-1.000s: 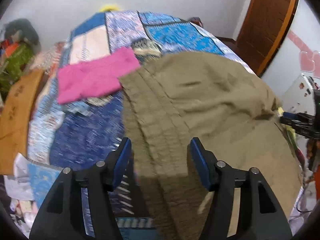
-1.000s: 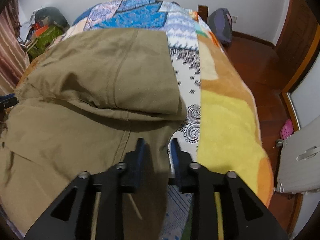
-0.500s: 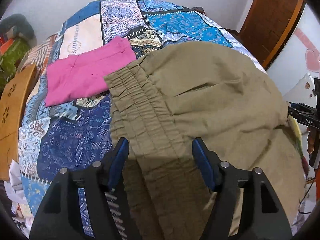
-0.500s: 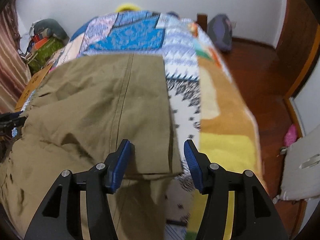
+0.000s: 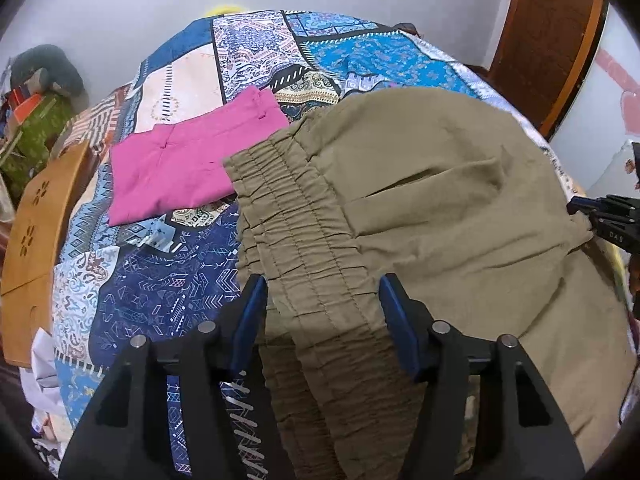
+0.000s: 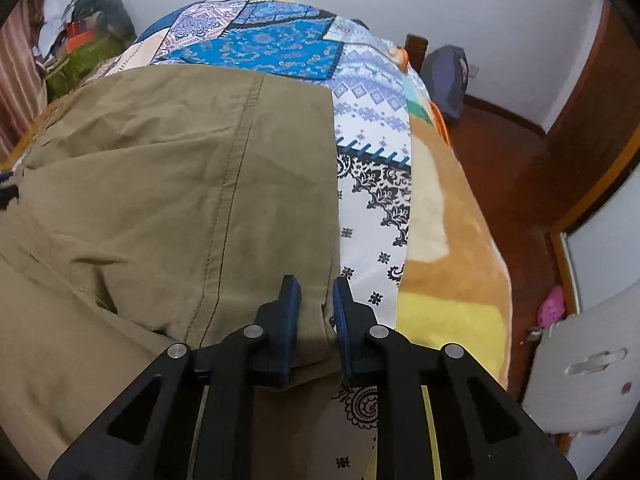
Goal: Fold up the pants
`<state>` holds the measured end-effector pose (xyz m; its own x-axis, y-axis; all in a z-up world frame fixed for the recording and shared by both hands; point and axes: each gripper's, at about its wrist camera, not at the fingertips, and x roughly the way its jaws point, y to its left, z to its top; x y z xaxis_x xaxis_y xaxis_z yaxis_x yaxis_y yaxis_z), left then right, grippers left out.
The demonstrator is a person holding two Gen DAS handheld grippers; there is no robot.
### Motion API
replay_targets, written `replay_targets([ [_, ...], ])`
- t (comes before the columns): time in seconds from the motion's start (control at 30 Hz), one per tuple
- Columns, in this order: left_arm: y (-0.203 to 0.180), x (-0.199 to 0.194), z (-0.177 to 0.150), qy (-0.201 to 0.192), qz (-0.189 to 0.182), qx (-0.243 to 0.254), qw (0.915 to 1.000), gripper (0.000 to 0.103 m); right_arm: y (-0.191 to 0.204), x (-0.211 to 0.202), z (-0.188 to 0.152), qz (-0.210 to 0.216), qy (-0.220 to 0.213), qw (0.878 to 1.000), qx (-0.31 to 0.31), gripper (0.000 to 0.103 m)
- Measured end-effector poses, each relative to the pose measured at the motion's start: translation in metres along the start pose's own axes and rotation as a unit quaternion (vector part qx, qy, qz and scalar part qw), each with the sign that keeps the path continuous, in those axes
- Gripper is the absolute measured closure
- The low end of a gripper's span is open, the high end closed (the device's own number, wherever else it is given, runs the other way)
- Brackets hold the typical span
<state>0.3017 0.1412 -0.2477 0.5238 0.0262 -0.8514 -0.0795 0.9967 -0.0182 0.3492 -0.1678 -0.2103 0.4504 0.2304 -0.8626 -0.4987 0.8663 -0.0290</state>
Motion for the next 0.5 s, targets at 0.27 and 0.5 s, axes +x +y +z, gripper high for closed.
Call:
replay_targets([
  [0.27, 0.018, -0.027, 0.025, -0.027, 0.003, -0.009, 0.9996, 0.036, -0.018, -0.034, 0.015, 0.033, -0.028, 0.998, 0.040, 0.058],
  [0.5, 0.036, 0.005, 0.059, -0.009, 0.003, -0.034, 0.9994, 0.027, -0.016, -0.026, 0.063, 0.048, -0.059, 0.996, 0.040, 0.050],
])
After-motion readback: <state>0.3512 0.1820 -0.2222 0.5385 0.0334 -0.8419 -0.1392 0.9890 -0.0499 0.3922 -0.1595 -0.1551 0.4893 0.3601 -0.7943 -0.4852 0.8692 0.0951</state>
